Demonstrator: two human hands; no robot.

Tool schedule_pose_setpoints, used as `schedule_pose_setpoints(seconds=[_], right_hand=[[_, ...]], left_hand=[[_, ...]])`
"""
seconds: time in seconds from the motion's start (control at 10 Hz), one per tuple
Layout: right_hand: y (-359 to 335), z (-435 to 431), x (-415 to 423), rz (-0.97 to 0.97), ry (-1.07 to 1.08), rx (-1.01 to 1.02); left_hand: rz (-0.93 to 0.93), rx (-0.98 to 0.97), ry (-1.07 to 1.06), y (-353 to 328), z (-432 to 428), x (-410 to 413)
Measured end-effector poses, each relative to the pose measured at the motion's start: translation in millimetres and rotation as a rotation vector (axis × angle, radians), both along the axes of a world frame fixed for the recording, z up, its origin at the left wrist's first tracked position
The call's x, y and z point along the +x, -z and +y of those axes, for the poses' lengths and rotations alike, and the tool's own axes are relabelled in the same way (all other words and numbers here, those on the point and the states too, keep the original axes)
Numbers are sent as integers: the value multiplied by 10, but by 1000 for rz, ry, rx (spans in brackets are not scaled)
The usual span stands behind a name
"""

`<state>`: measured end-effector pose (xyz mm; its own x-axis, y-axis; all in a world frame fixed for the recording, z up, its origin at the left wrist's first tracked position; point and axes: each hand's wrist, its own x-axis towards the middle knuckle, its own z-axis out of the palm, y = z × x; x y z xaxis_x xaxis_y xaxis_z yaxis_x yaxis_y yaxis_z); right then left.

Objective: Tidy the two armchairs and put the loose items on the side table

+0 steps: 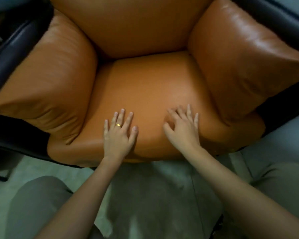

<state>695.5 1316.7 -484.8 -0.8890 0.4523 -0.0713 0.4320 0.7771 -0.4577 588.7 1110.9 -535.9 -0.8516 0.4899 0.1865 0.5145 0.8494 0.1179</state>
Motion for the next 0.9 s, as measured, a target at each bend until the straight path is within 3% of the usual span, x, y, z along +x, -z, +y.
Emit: schedule_pose_setpoints(seconds=[0.2,0.3,0.4,0.5,0.6,0.7,0.8,0.9], right_hand=[[561,-96,-339,74,16,338],[559,-53,-315,72,29,355],[405,-89,-288,5,16,286],[143,-151,-273,-149,-18,200],[-221,-178,-159,-417,-76,17],[-727,-271,0,-655,-106,-347],[-1418,-578,73,-783,-187,-484],[-2078,-993,68,-840,-442,-371]], left_hand=[[112,105,7,265,-7,-70],[156,109,32,311,13,-85],[54,57,-3,167,8,-20],[-203,-25,-6,-160,11,35],[-574,11,-47,-565,-98,60],[-910,232,-214,-1123,-484,240],[-1037,435,-488,-1920,-1000,543],[-1081,591,-751,-2567,-1542,785]])
